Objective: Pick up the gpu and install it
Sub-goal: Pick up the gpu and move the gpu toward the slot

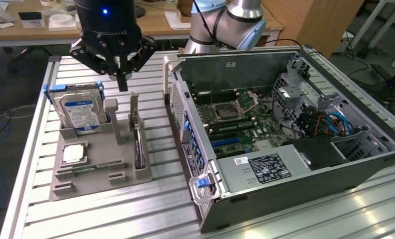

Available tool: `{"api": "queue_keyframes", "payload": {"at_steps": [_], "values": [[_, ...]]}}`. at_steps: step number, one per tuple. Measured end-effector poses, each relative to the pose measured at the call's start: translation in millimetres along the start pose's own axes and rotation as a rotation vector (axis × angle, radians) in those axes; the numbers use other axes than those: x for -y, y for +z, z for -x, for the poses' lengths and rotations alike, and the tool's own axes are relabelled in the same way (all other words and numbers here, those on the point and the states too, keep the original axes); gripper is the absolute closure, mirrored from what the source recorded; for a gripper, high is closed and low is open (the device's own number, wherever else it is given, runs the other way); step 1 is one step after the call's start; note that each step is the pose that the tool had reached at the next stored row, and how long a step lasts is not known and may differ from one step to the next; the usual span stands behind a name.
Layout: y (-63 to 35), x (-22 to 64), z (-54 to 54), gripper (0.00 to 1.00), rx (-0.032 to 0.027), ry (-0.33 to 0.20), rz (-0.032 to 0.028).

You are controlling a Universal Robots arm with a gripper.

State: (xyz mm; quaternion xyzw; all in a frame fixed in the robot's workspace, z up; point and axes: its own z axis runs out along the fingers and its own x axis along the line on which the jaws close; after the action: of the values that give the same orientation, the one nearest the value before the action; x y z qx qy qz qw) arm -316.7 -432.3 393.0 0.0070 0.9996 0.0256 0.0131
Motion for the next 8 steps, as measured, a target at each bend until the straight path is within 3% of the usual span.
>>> {"api": "queue_keyframes", "payload": {"at_steps": [8], "values": [[0.0, 0.0, 0.0, 0.89, 0.0, 0.0, 0.0001]]}}
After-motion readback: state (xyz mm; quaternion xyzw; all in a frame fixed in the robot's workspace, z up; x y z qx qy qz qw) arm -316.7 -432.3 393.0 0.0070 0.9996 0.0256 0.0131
